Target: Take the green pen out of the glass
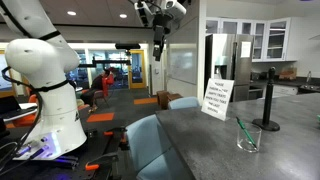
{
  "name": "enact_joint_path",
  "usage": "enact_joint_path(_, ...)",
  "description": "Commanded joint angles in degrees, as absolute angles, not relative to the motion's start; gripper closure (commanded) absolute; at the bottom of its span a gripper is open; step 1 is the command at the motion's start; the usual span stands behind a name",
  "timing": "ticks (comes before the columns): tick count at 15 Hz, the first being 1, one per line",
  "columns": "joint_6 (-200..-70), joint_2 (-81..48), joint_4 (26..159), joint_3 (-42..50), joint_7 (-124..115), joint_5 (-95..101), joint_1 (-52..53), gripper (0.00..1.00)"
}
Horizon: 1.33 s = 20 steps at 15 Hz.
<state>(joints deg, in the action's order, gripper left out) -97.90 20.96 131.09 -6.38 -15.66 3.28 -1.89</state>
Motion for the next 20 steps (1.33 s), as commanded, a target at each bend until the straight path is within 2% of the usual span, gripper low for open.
enact_joint_path(1, -97.79, 20.92, 130.96, -5.68, -15.85, 3.49, -1.11, 0.0)
enact_joint_path(10, -98.48, 20.06, 130.63, -5.88, -17.25, 3.52, -1.35, 0.0)
enact_joint_path(16, -118.04, 10.45, 129.13, -3.95, -8.91, 4.4, -0.99, 0.0)
enact_joint_path(20, -126.08, -0.76, 122.83, -2.17, -19.12, 3.54, -2.2, 0.0)
